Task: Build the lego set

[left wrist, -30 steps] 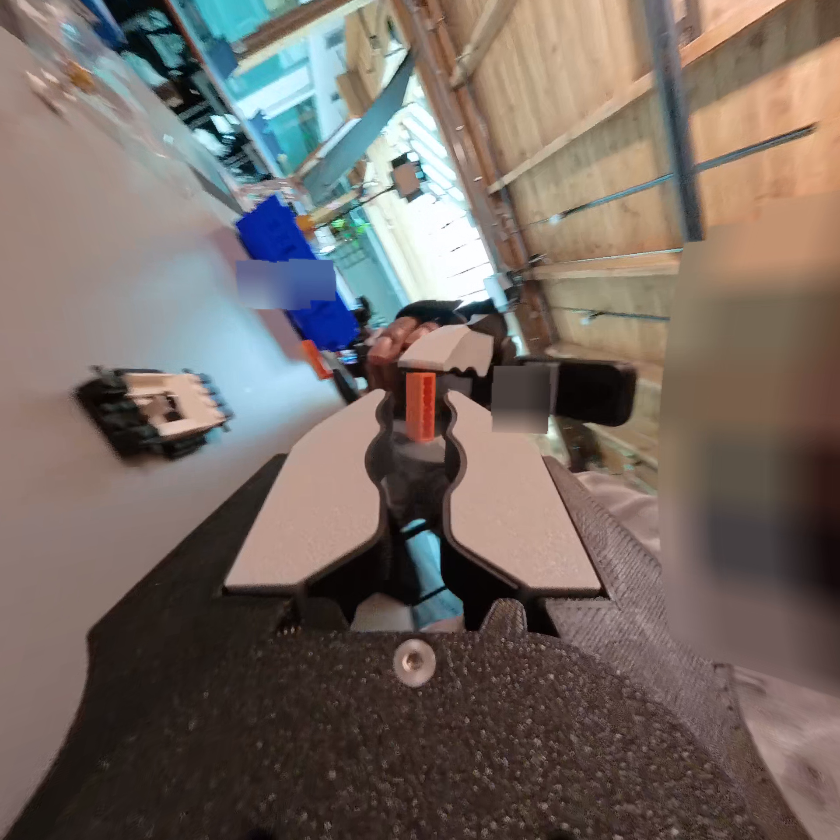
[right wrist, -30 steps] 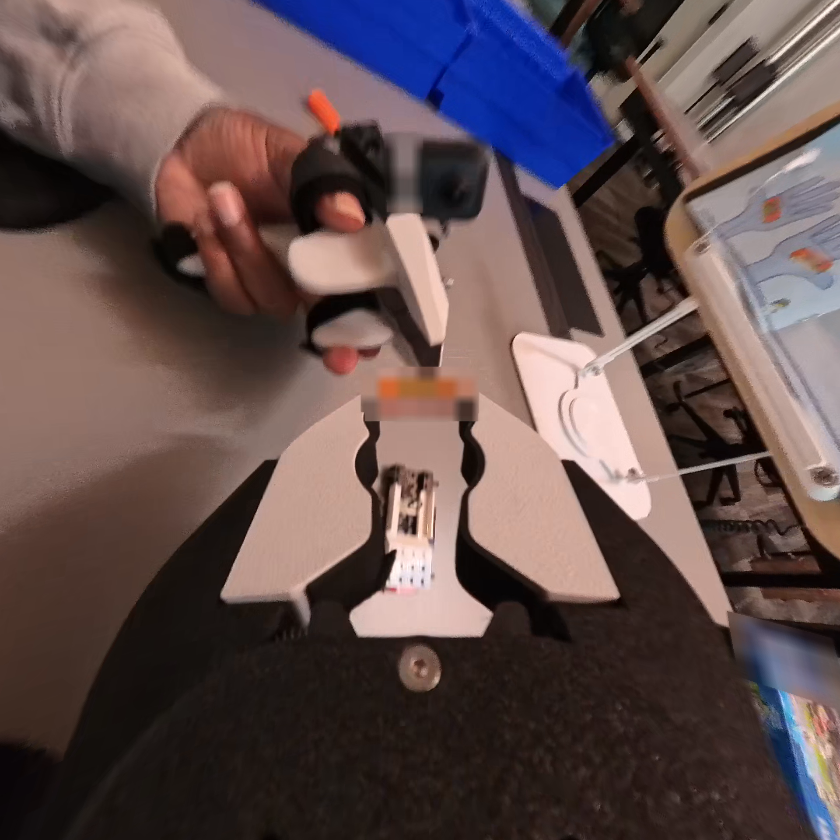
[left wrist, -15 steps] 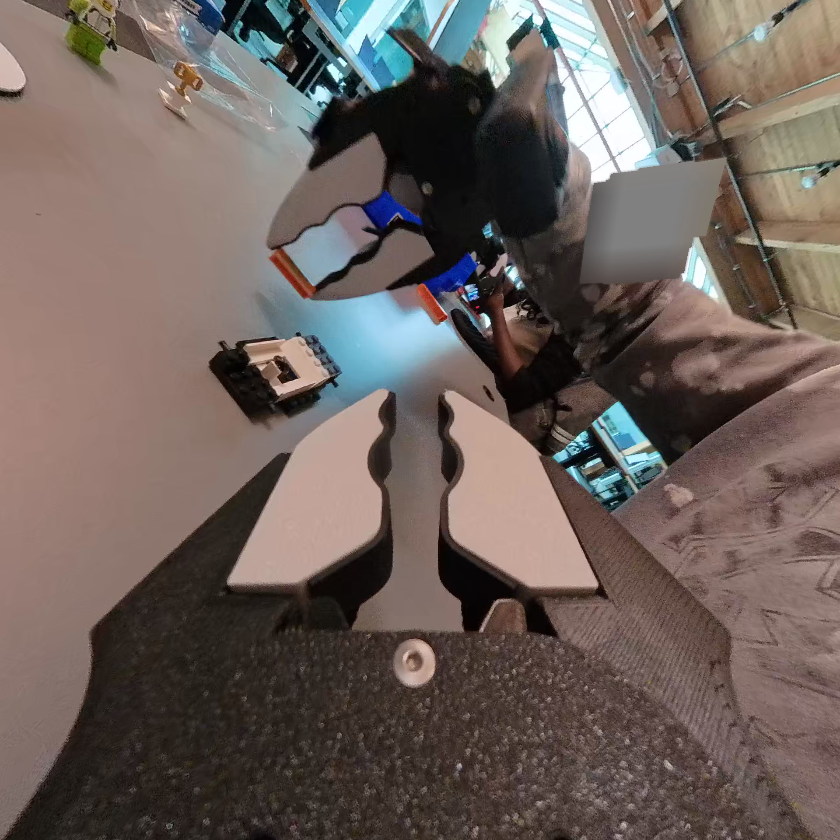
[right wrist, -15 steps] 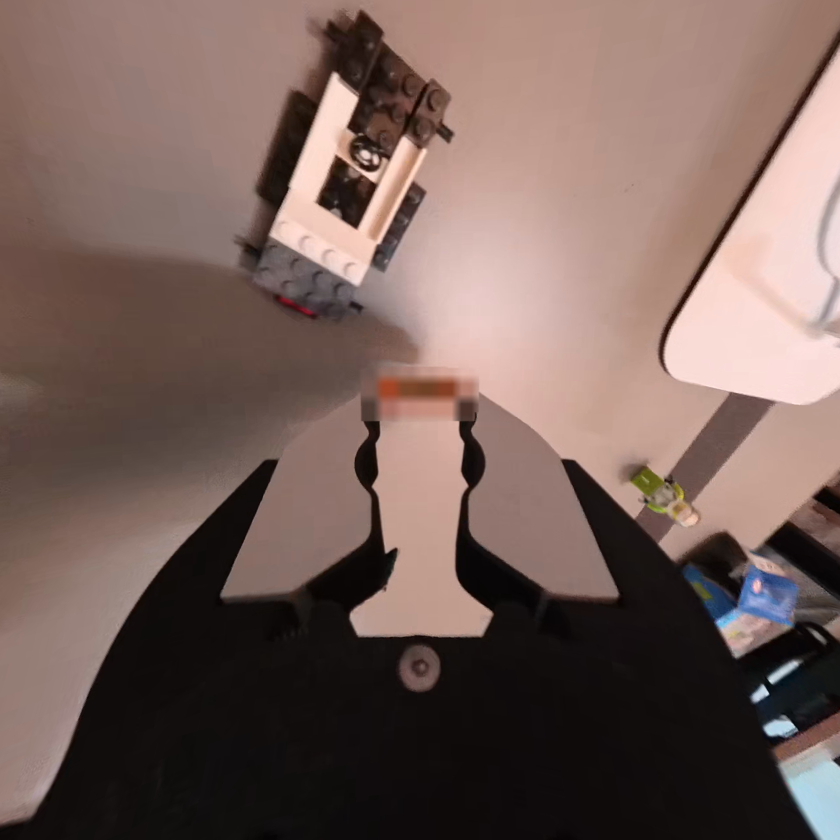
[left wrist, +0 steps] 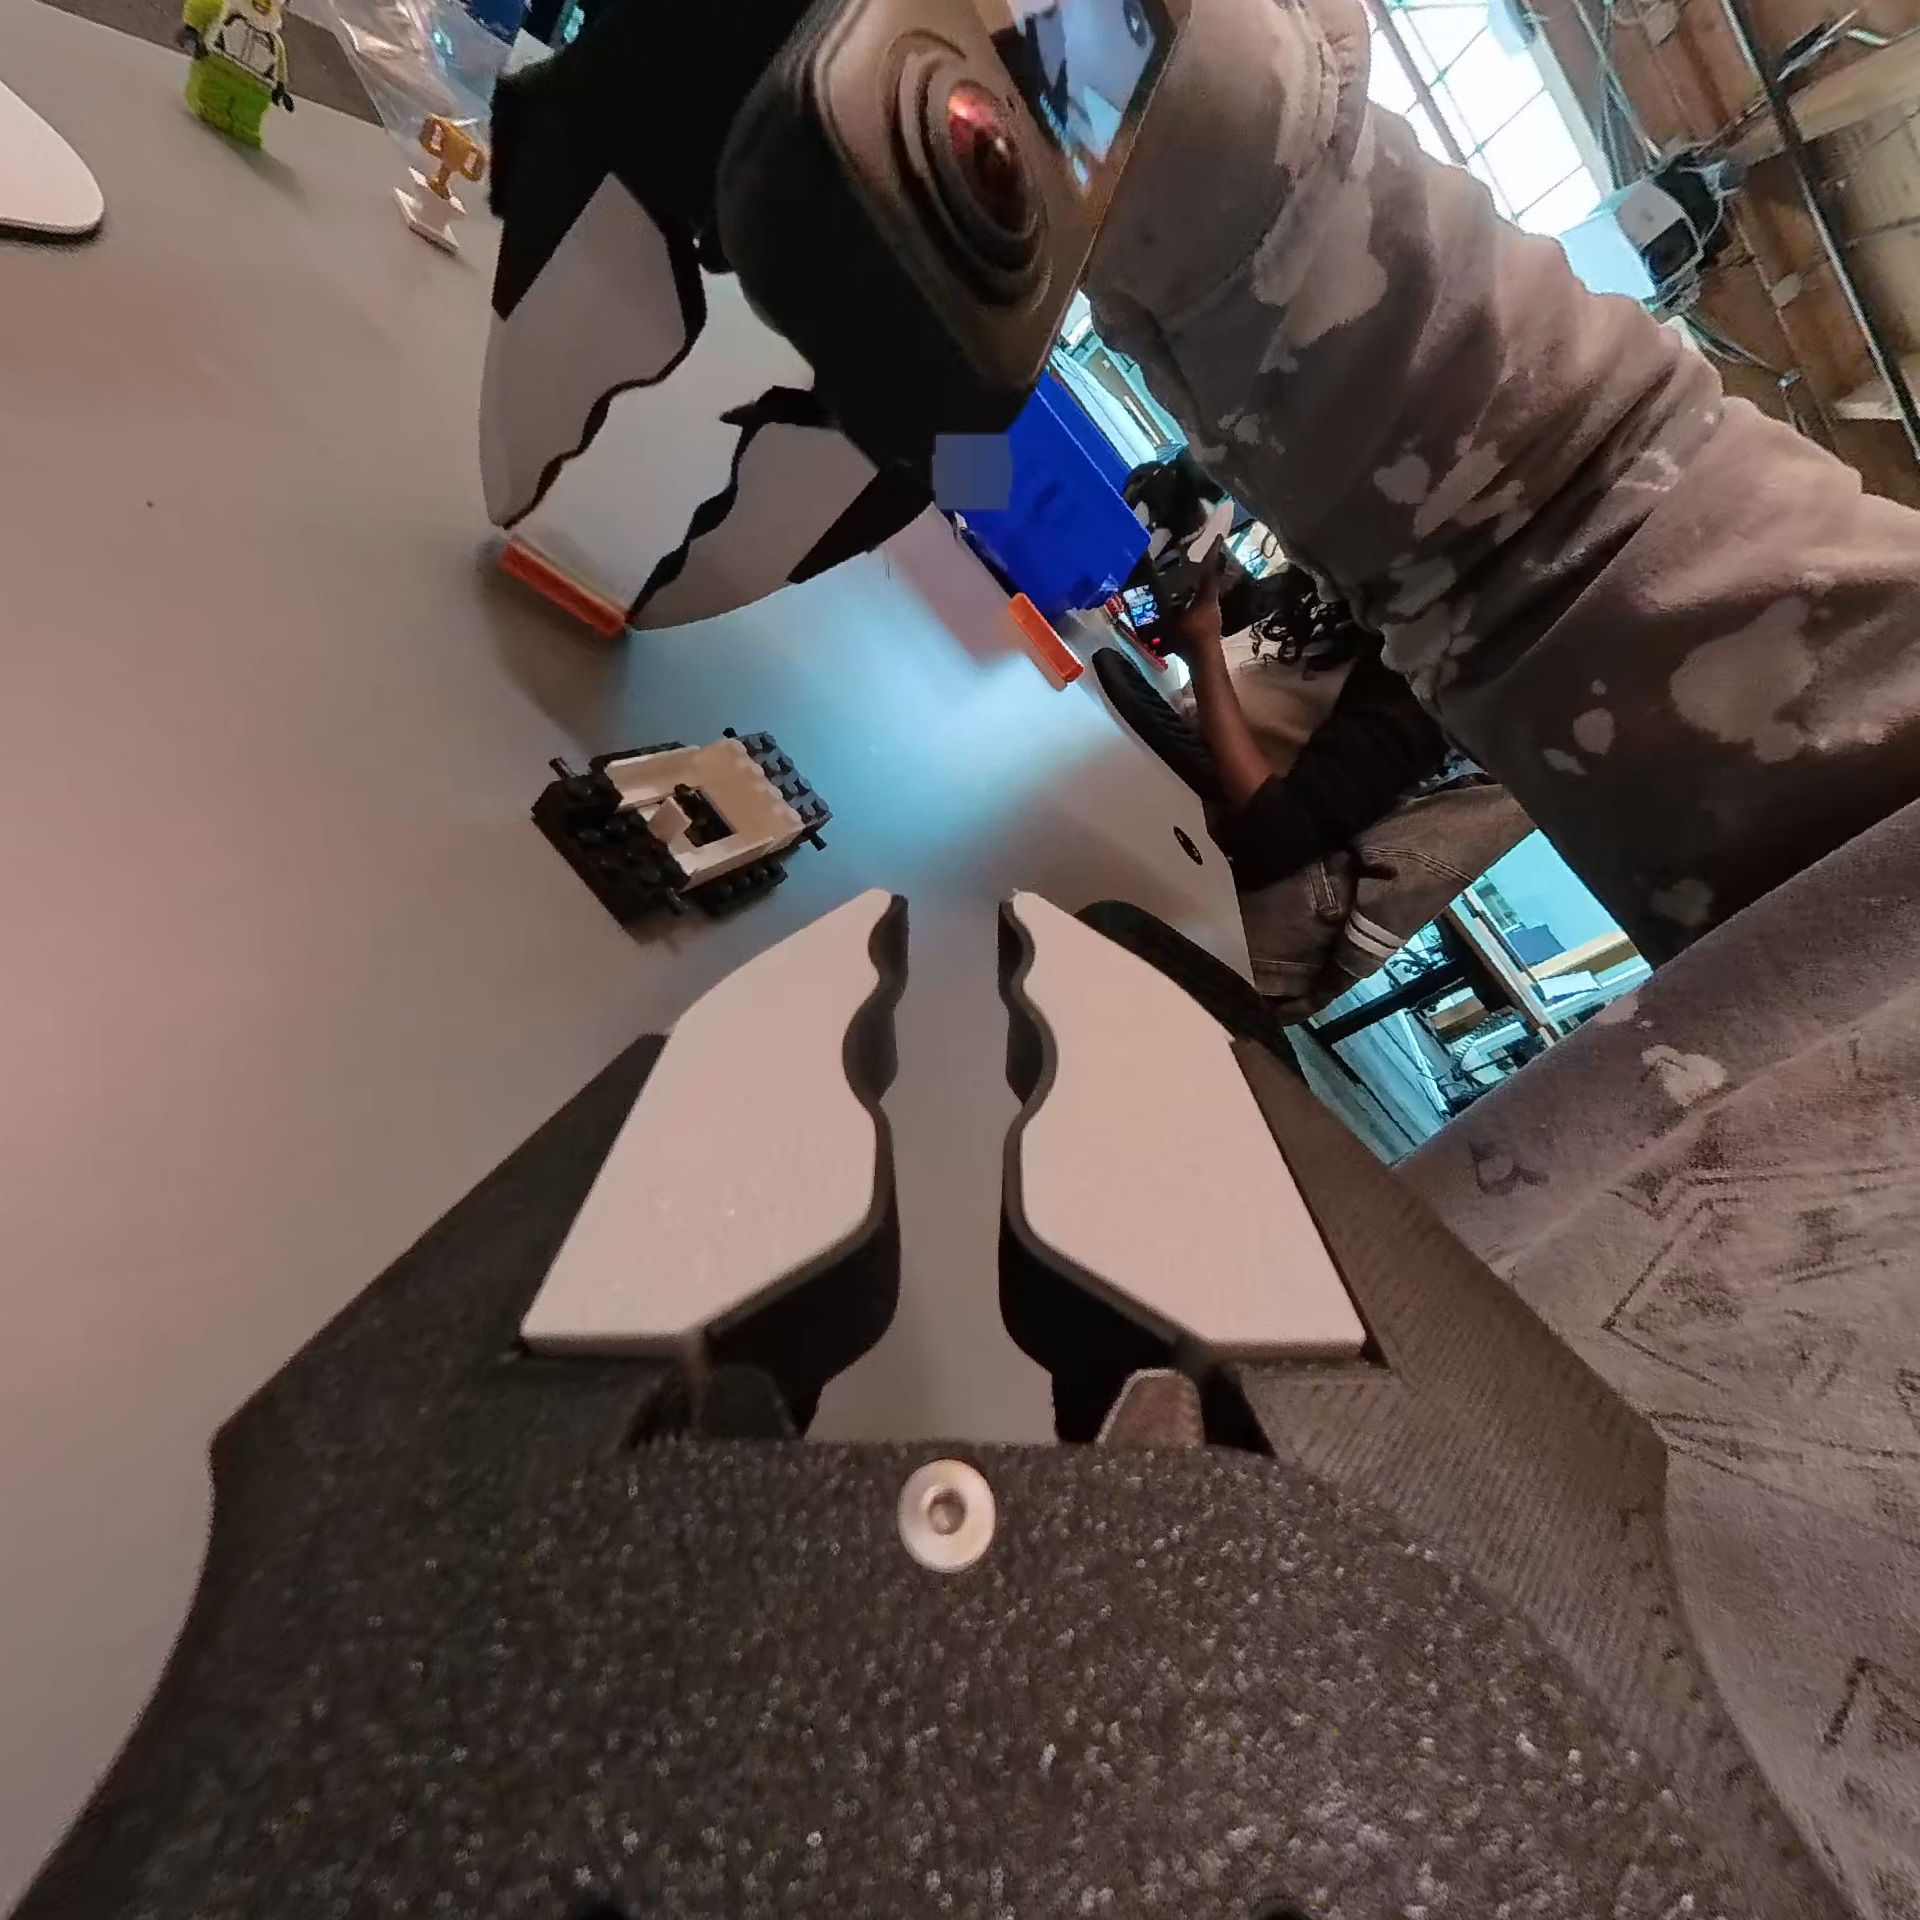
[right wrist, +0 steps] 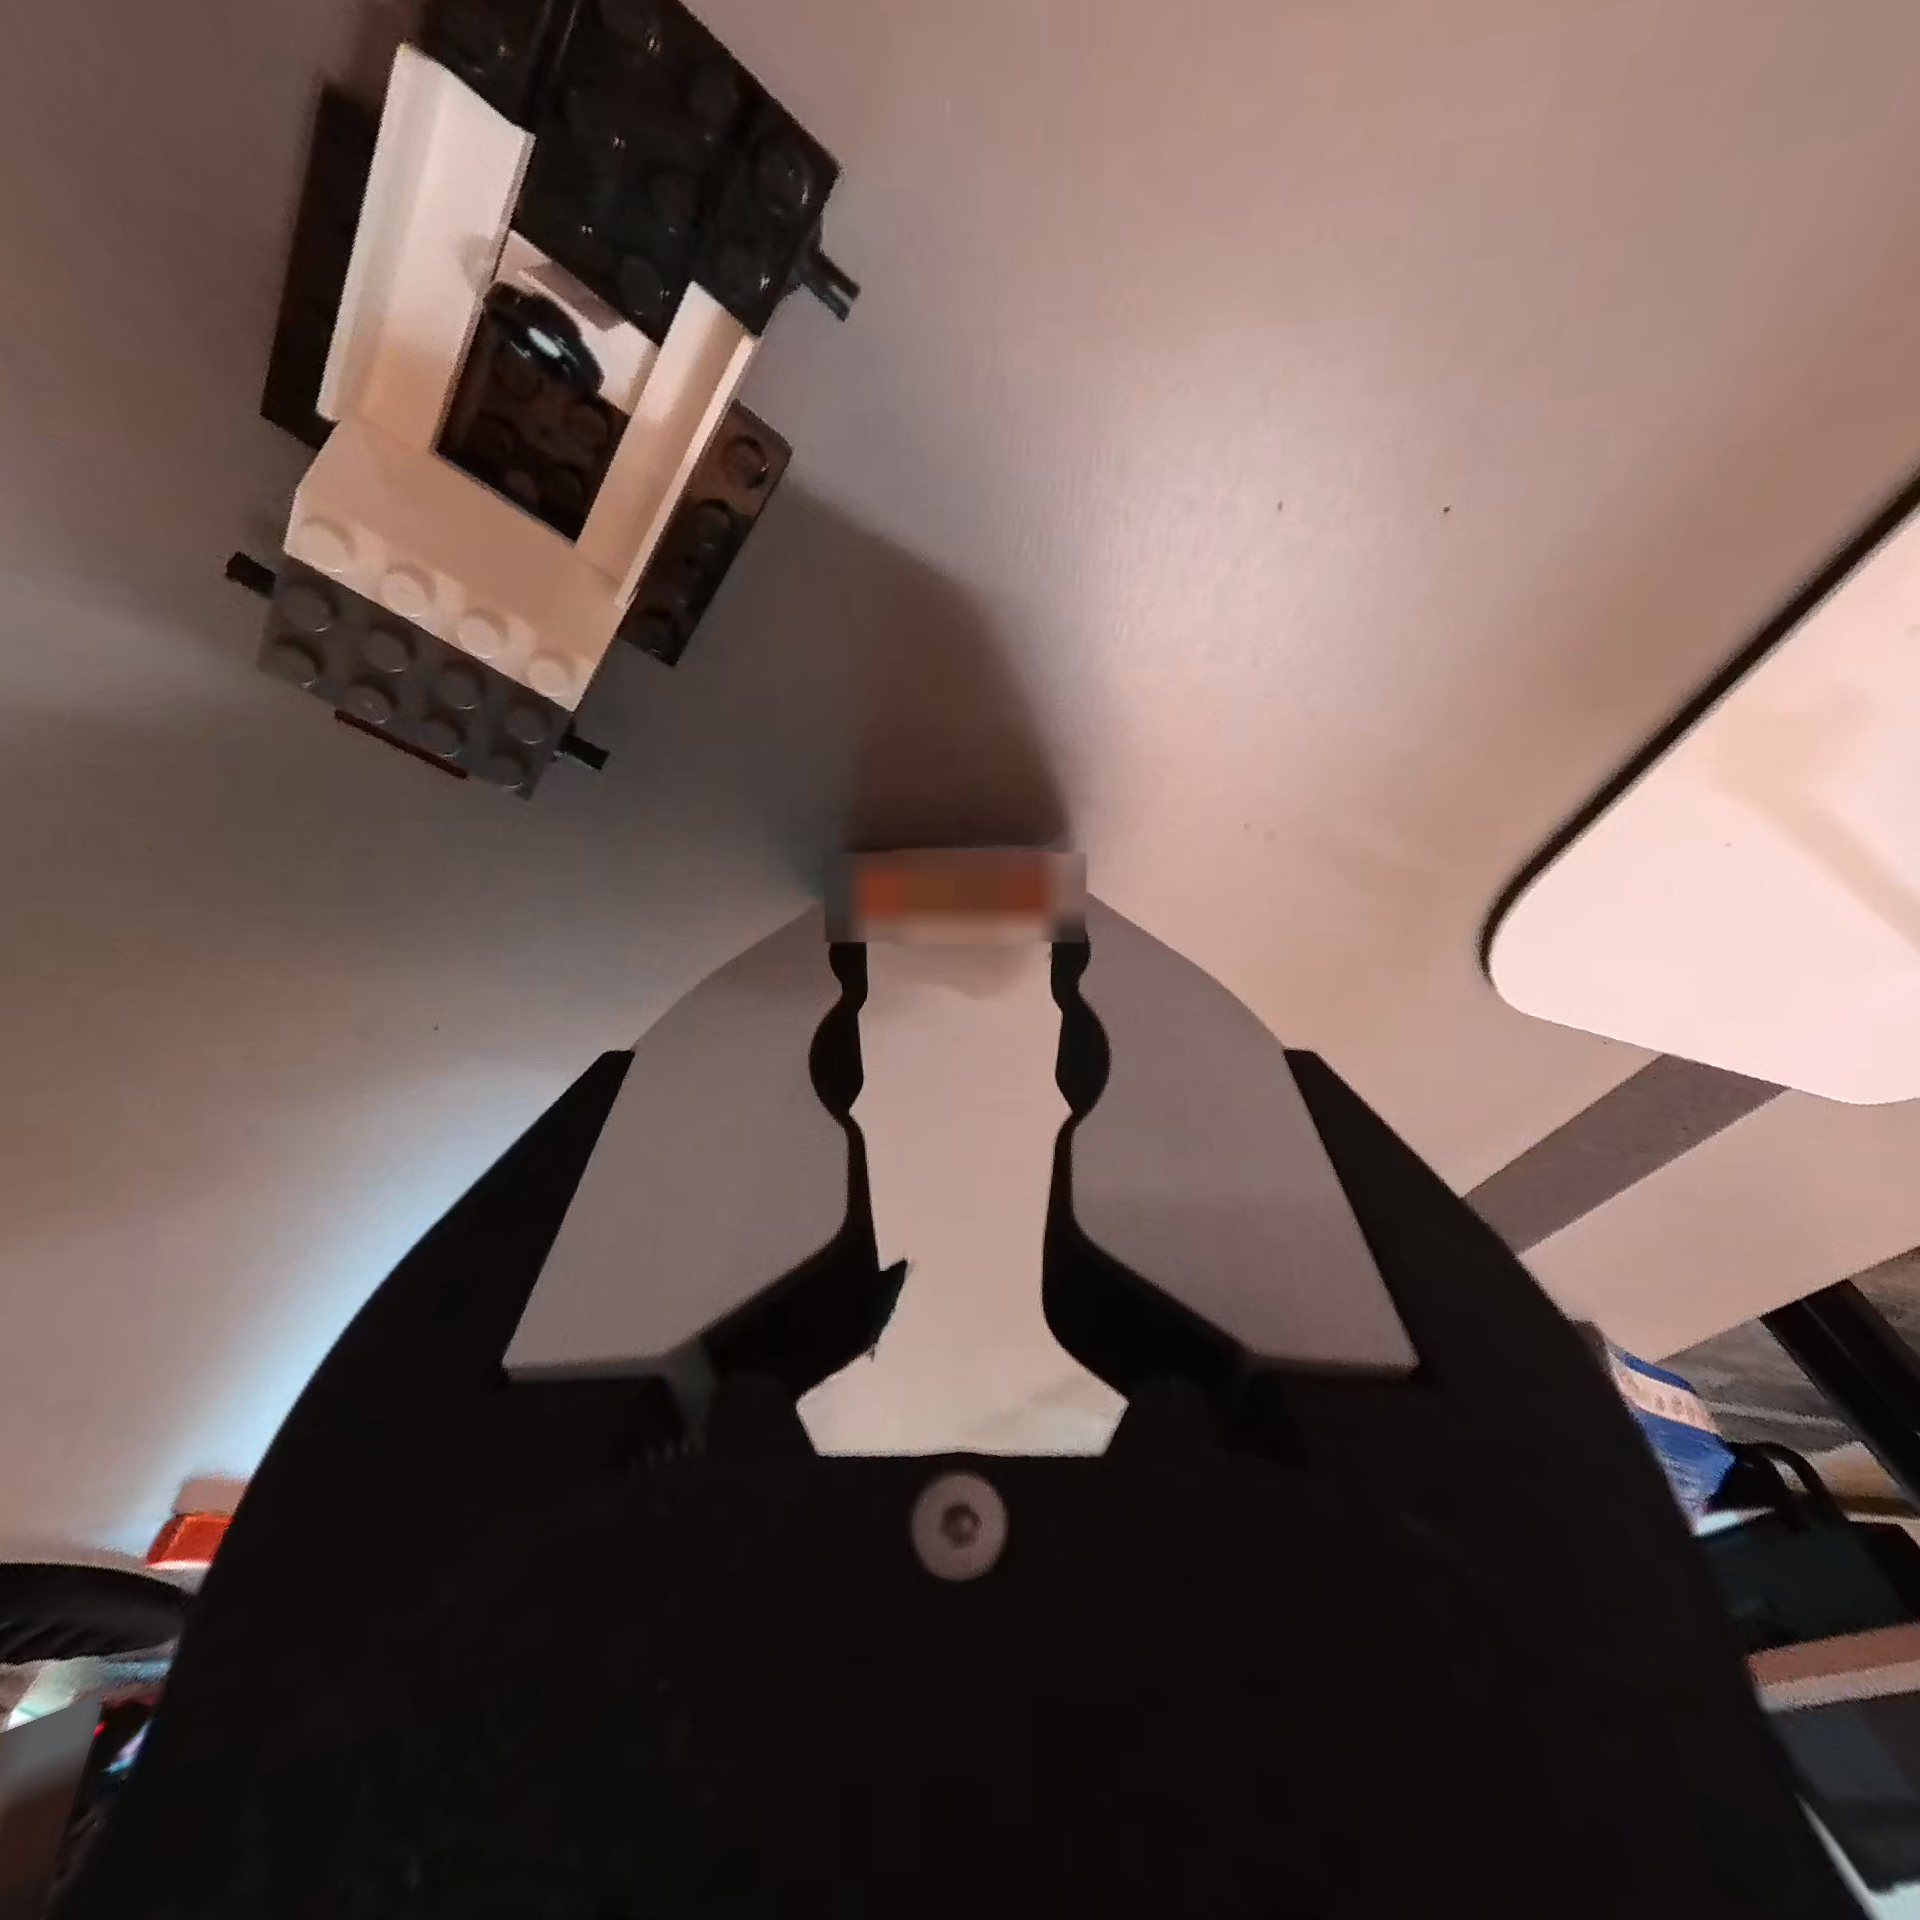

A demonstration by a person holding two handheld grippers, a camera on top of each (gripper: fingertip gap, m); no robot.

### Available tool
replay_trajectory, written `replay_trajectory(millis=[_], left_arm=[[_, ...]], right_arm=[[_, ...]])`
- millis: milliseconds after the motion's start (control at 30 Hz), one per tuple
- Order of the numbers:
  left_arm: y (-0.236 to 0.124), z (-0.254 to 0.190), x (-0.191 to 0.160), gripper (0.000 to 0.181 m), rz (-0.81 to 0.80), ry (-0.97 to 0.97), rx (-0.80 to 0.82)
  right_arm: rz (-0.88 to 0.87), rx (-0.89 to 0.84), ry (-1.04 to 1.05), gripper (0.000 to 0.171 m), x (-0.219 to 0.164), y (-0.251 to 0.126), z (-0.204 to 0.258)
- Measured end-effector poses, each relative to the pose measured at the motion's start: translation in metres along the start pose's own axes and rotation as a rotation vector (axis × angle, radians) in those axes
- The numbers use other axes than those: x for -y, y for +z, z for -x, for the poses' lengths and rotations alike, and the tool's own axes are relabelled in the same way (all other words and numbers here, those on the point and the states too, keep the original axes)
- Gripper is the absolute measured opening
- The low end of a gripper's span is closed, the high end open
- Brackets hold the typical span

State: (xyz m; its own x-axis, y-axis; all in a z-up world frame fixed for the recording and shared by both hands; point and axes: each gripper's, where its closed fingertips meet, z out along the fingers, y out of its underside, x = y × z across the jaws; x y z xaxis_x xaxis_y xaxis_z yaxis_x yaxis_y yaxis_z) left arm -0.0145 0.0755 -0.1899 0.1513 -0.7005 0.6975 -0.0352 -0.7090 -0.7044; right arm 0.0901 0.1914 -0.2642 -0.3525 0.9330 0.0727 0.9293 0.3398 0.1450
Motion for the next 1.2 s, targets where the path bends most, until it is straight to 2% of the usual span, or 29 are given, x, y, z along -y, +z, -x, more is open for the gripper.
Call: replay_trajectory(millis=[200,400,533,700,867,933,1100,1200], left_arm=[[-0.001,0.0,0.0,0.016,0.008,0.032,0.02],[-0.021,0.0,0.014,0.011,0.003,0.144,0.115],[-0.067,0.016,0.03,0.008,0.044,0.332,0.337],[-0.167,0.051,0.034,0.011,0.221,0.503,0.713],[-0.226,0.068,-0.013,0.021,0.571,0.452,0.798],[-0.237,0.073,-0.03,0.022,0.682,0.446,0.798],[-0.236,0.087,-0.057,0.026,0.818,0.429,0.778],[-0.234,0.091,-0.058,0.012,0.837,0.43,0.785]], right_arm=[[-0.105,-0.044,0.092,0.044,0.004,-0.015,-0.001],[-0.506,-0.237,0.36,0.043,0.029,-0.062,0.009],[-0.757,-0.344,0.596,0.043,0.033,-0.084,0.034],[-0.929,-0.401,0.773,0.041,0.03,-0.084,0.073],[-1.006,-0.402,0.847,0.038,0.028,-0.079,0.097],[-1.017,-0.404,0.86,0.038,0.028,-0.078,0.102],[-1.03,-0.396,0.848,0.035,0.035,-0.077,0.105],[-1.022,-0.393,0.824,0.035,0.039,-0.079,0.107]])
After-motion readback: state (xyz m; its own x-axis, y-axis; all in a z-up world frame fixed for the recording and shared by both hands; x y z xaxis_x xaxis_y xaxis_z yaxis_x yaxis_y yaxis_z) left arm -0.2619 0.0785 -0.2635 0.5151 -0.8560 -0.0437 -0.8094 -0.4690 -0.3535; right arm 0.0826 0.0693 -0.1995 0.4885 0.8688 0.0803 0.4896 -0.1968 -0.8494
